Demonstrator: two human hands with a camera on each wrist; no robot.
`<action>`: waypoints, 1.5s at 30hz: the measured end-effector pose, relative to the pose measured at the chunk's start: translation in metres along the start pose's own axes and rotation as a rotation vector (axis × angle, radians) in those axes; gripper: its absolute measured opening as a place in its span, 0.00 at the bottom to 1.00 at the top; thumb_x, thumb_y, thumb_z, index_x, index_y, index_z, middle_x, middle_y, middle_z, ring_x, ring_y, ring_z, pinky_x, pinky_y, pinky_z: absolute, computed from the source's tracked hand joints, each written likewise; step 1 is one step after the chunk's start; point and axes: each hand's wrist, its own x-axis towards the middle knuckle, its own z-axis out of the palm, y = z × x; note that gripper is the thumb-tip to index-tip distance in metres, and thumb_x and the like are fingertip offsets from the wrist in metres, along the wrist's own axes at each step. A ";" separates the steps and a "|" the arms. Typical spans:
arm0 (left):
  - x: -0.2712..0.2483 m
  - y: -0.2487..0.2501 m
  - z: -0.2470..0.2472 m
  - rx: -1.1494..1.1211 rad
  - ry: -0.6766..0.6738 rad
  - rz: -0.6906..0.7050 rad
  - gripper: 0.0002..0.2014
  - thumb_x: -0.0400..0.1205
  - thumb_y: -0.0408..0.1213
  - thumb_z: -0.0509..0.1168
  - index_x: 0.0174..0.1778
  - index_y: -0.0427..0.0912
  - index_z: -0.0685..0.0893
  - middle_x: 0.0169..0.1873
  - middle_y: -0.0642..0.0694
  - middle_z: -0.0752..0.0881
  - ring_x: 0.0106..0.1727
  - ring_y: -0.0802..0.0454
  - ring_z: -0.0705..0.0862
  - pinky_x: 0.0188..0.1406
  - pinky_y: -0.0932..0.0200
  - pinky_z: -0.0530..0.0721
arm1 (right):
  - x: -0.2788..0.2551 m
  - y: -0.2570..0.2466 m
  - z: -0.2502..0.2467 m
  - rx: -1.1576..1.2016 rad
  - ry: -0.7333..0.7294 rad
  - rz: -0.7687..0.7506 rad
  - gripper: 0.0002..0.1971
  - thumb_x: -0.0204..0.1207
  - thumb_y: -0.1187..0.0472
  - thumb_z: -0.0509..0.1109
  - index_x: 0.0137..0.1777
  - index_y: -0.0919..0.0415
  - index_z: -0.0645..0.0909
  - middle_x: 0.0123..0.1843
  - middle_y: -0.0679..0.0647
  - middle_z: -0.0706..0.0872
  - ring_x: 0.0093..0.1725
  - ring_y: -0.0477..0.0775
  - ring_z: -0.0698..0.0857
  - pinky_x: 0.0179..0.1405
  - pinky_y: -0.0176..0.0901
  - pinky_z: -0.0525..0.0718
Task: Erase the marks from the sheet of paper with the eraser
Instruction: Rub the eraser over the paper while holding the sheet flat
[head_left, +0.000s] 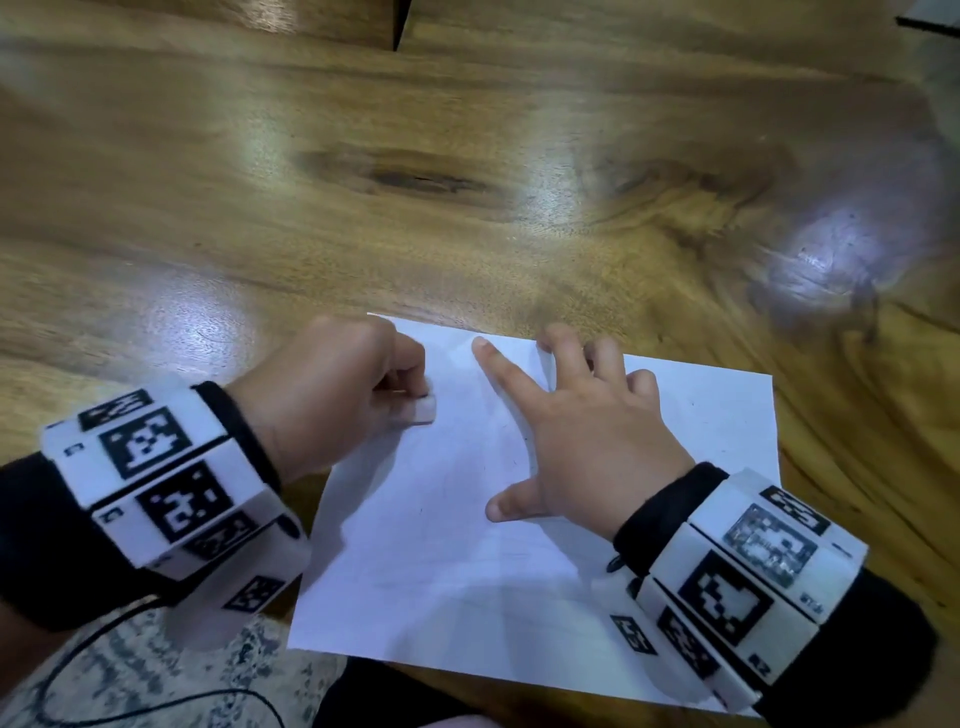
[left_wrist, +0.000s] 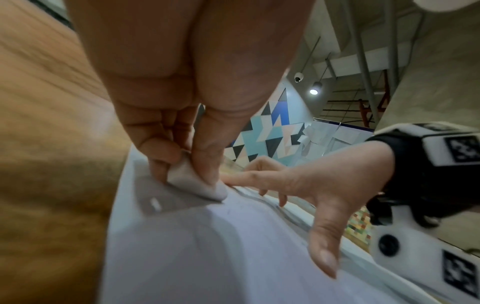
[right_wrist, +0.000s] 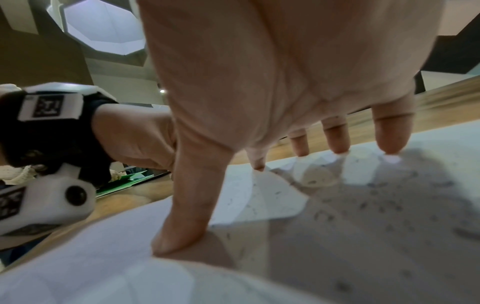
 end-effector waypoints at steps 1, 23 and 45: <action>0.001 0.000 -0.002 -0.019 0.021 -0.023 0.05 0.68 0.40 0.74 0.35 0.44 0.87 0.27 0.52 0.80 0.30 0.65 0.74 0.30 0.74 0.67 | 0.000 0.000 0.000 0.004 0.004 -0.005 0.60 0.57 0.28 0.72 0.76 0.33 0.31 0.74 0.50 0.43 0.70 0.60 0.50 0.62 0.53 0.61; -0.006 0.019 0.019 -0.122 0.048 -0.112 0.07 0.70 0.43 0.72 0.32 0.45 0.84 0.27 0.50 0.82 0.34 0.52 0.78 0.27 0.74 0.66 | 0.009 0.018 -0.009 0.125 0.005 -0.100 0.54 0.55 0.35 0.78 0.75 0.25 0.44 0.66 0.46 0.50 0.61 0.53 0.58 0.60 0.45 0.73; -0.024 0.016 0.034 -0.167 0.027 -0.061 0.05 0.72 0.45 0.70 0.38 0.49 0.83 0.35 0.53 0.79 0.41 0.51 0.80 0.38 0.60 0.72 | 0.046 0.022 -0.047 -0.226 0.008 -0.432 0.54 0.56 0.40 0.80 0.74 0.21 0.45 0.82 0.40 0.35 0.79 0.52 0.36 0.77 0.59 0.47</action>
